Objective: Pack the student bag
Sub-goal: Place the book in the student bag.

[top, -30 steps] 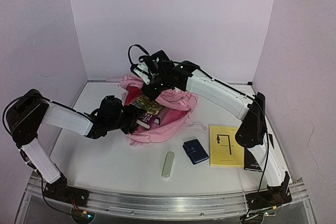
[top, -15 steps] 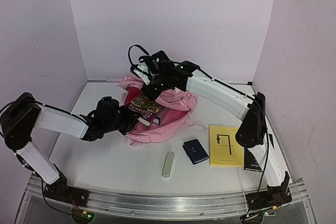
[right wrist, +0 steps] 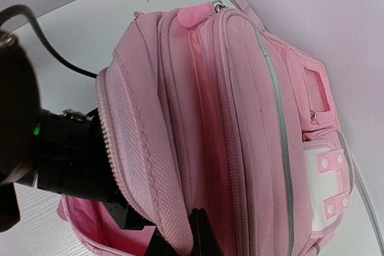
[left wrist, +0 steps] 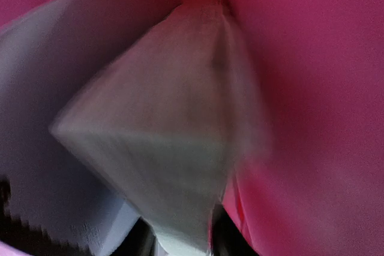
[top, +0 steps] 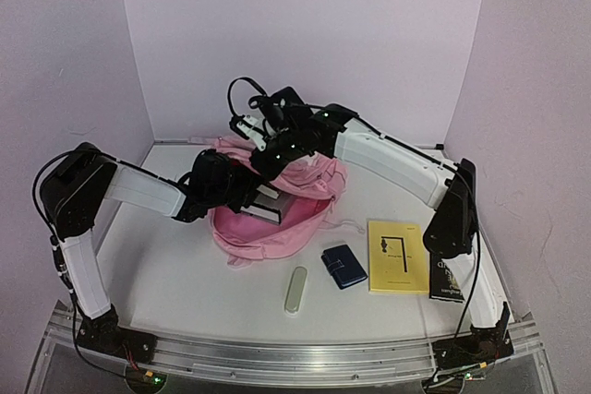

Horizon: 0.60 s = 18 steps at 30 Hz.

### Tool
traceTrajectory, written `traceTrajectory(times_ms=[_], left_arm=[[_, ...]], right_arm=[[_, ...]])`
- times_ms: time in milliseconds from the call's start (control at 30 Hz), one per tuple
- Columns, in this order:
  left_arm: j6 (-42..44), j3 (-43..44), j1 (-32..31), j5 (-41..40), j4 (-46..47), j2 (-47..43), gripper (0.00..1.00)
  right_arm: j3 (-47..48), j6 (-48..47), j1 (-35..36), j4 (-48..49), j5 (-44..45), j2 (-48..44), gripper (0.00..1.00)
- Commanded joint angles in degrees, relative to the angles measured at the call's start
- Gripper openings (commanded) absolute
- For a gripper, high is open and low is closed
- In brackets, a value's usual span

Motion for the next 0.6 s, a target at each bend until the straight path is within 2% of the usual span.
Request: traceTrajectory(times_ms=[0,100,167,433,567], left_arm=[[4.2,3.9,0.3,0.7,0.4,-1.7,0.48],[4.1,0.0,-0.3,-0.2,-1.0,-5.3,0.68],[3.7,-2.6,-0.6,-0.1,-1.7,-8.0,0.77],[4.9,-12.5,-2.5,-0.9,-6.7,-19.7,0.83],[7.5,-17.2,-3.1,-4.7,-13.3,-28.6,0.85]], right_arm=[[1.9,1.0,0.5,5.3,-1.8,-5.3,0.00],[2.3,1.6,-0.3,5.3,-1.7,-4.6,0.00],[2.7,2.1,-1.1,5.3,-1.9,-4.1,0.00],[2.8,2.4,-2.9,5.3,-2.4,-3.5,0.00],[-0.1,1.6,-3.0,5.3,-3.1,-4.2,0.00]])
